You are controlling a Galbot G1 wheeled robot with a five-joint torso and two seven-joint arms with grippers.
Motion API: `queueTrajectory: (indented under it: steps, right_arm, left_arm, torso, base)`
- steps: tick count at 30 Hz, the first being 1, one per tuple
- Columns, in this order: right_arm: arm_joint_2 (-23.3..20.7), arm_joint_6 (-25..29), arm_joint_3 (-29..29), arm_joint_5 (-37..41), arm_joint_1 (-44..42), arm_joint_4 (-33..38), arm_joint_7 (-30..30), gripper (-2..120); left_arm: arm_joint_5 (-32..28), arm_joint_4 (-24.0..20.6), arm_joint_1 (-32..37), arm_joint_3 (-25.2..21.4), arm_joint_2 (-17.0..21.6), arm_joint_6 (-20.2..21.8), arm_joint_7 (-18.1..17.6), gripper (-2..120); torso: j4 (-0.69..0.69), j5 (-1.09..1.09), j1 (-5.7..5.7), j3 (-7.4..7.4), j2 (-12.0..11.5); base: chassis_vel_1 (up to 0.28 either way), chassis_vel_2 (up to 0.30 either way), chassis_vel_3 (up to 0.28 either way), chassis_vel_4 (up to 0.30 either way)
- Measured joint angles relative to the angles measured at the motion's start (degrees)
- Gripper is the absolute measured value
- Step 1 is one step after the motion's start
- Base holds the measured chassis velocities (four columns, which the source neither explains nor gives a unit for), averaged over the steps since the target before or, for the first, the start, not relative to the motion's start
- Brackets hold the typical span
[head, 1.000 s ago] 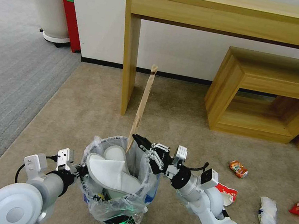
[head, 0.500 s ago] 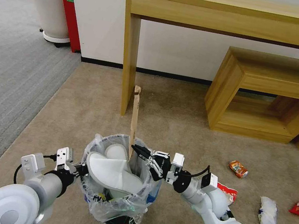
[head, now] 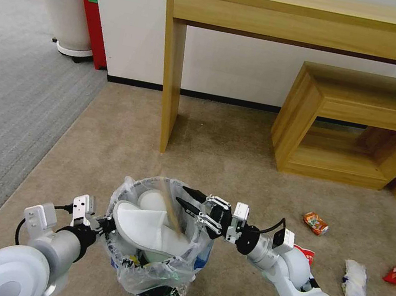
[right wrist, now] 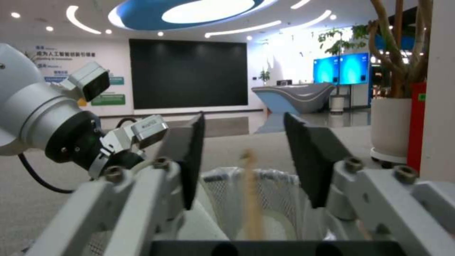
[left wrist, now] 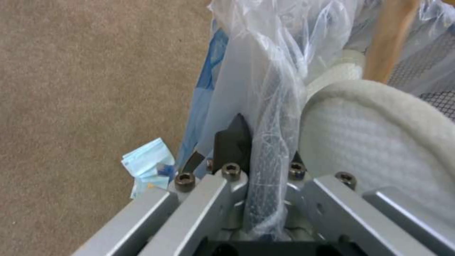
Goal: Pick up the trash bin and place the garbage on the floor into it.
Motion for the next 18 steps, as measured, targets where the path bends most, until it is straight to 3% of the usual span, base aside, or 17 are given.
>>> queueTrajectory:
  steps: [1, 3, 5, 7, 13, 15, 18]
  right_arm:
    - [-0.02, -0.08, 0.1, 0.07, -0.07, 0.09, 0.04, 56]
    - [-0.02, -0.09, 0.13, 0.07, -0.12, 0.1, 0.03, 58]
    - [0.02, -0.09, 0.32, -0.06, -0.48, 0.1, -0.03, 70]
    - [0.02, -0.08, 0.39, -0.08, -0.58, 0.1, -0.05, 73]
    - [0.09, 0.16, 1.02, -0.11, -1.72, 0.62, 0.38, 98]
    - [0.11, 0.2, 1.08, -0.11, -1.83, 0.72, 0.65, 98]
    - [0.34, 0.37, 1.58, -0.06, -2.95, 1.88, 5.82, 100]
  left_arm:
    - [-0.03, -0.05, -0.02, -0.12, 0.02, 0.0, 0.01, 1]
    - [-0.05, -0.08, -0.04, -0.14, 0.03, 0.0, 0.01, 1]
    - [-0.18, -0.17, -0.26, -0.2, 0.09, 0.0, 0.02, 1]
    - [-0.21, -0.17, -0.32, -0.23, 0.14, 0.0, 0.02, 1]
    - [-1.2, 0.15, -1.22, -1.77, 0.44, 0.0, 0.02, 1]
    - [-1.3, 0.23, -1.33, -2.07, 0.49, 0.0, 0.02, 1]
    - [-2.39, 0.88, -2.38, -5.49, 1.35, 0.0, -0.29, 1]
  torso:
    - [0.0, 0.0, 0.0, 0.0, 0.0]
    - [0.0, 0.0, 0.0, 0.0, 0.0]
    - [0.0, 0.0, 0.0, 0.0, 0.0]
    - [0.0, 0.0, 0.0, 0.0, 0.0]
    - [0.0, 0.0, 0.0, 0.0, 0.0]
    - [0.0, 0.0, 0.0, 0.0, 0.0]
    - [0.01, -0.01, 0.0, 0.0, 0.0]
  base:
    - [0.0, 0.0, 0.0, 0.0]
    - [0.0, 0.0, 0.0, 0.0]
    - [0.0, 0.0, 0.0, 0.0]
    - [0.0, 0.0, 0.0, 0.0]
    - [0.0, 0.0, 0.0, 0.0]
    - [0.0, 0.0, 0.0, 0.0]
    - [0.0, 0.0, 0.0, 0.0]
